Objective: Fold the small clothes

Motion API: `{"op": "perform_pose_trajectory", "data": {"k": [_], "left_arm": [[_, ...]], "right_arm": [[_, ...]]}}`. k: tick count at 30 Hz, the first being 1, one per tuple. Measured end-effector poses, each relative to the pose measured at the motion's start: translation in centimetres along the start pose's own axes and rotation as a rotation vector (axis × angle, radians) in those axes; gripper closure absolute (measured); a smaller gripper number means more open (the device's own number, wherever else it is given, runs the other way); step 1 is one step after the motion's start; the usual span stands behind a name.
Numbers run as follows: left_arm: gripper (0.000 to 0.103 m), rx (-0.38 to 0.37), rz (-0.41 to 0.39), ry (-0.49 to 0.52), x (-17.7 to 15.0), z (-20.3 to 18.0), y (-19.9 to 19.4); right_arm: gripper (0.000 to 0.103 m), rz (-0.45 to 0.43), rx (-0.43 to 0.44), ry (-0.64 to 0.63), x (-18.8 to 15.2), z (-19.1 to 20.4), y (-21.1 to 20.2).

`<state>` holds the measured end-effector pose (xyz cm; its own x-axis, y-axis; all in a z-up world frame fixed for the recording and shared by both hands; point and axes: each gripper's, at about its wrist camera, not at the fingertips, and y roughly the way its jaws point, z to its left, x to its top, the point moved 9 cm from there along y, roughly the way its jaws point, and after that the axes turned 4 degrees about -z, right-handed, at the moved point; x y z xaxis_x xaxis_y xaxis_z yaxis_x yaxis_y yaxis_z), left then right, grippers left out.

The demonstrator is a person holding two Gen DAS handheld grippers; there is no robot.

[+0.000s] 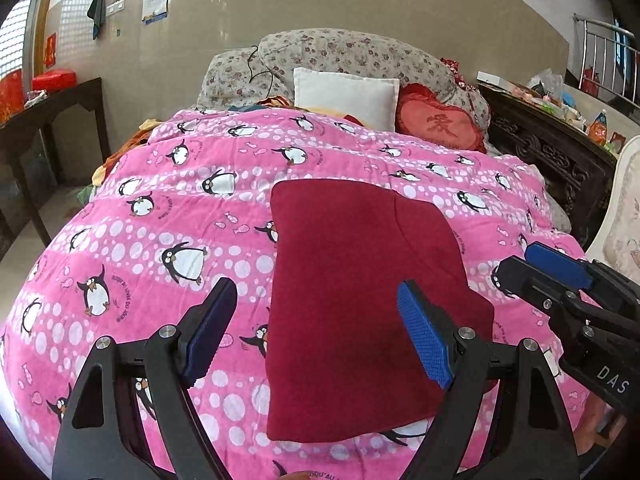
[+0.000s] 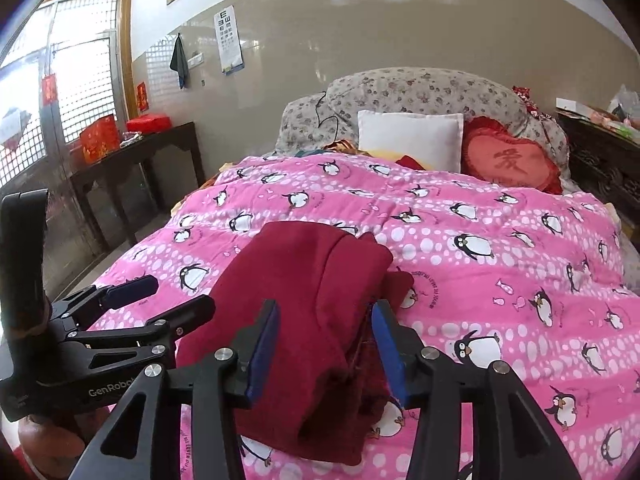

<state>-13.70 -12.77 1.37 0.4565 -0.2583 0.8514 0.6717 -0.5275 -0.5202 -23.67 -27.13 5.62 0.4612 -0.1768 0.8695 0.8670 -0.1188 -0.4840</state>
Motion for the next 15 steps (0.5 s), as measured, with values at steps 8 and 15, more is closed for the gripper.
{"op": "perform_pose_trajectory", "data": {"k": [8,15], "left_arm": [[0.021,0.008,0.000,0.002,-0.15,0.12,0.10],[0.021,0.013,0.001,0.006,-0.24,0.27,0.24]], "right_arm": [[0.056,0.012,0.008,0.006,-0.36,0.20,0.38],[0.056,0.022,0.007,0.014,-0.62,0.01,0.64]]}}
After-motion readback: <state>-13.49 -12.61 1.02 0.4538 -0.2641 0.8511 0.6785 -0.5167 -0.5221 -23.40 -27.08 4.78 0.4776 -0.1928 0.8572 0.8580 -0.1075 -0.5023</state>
